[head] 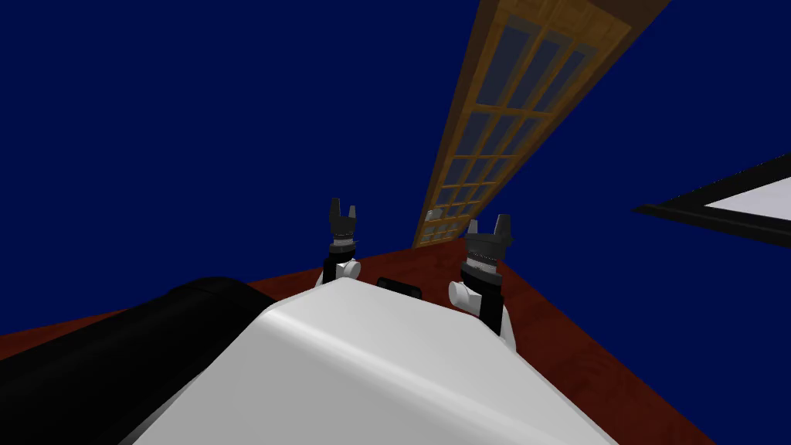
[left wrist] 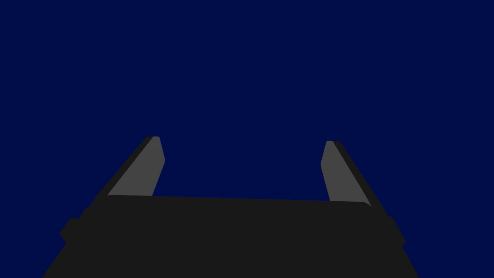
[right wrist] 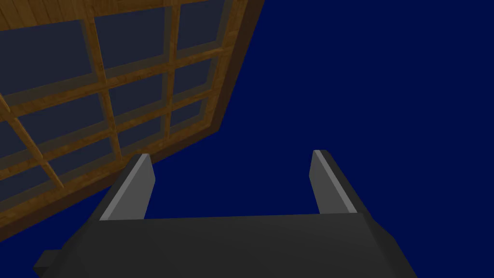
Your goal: Pull the door open
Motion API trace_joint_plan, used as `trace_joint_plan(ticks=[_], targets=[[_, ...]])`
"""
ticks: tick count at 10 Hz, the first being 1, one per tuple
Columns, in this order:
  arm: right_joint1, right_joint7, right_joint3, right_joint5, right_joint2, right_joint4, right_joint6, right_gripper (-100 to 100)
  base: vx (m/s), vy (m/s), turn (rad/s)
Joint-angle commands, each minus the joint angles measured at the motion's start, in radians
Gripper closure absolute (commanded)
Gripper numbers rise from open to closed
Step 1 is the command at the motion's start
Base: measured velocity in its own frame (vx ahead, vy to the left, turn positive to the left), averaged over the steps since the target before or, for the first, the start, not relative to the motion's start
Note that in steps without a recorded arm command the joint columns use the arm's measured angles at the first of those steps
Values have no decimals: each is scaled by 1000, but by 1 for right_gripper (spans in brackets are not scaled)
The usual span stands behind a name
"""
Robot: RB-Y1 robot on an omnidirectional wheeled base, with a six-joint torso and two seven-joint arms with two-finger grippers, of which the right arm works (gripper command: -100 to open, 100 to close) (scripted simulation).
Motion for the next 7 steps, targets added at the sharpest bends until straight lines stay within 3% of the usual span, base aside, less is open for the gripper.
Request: trace_joint_plan(ticks=[1, 7], targets=[[-6, -24, 8, -23, -10, 30, -13, -100, 44, -110, 236], [-32, -132, 44, -127, -54, 163, -69, -100, 48, -38, 182]])
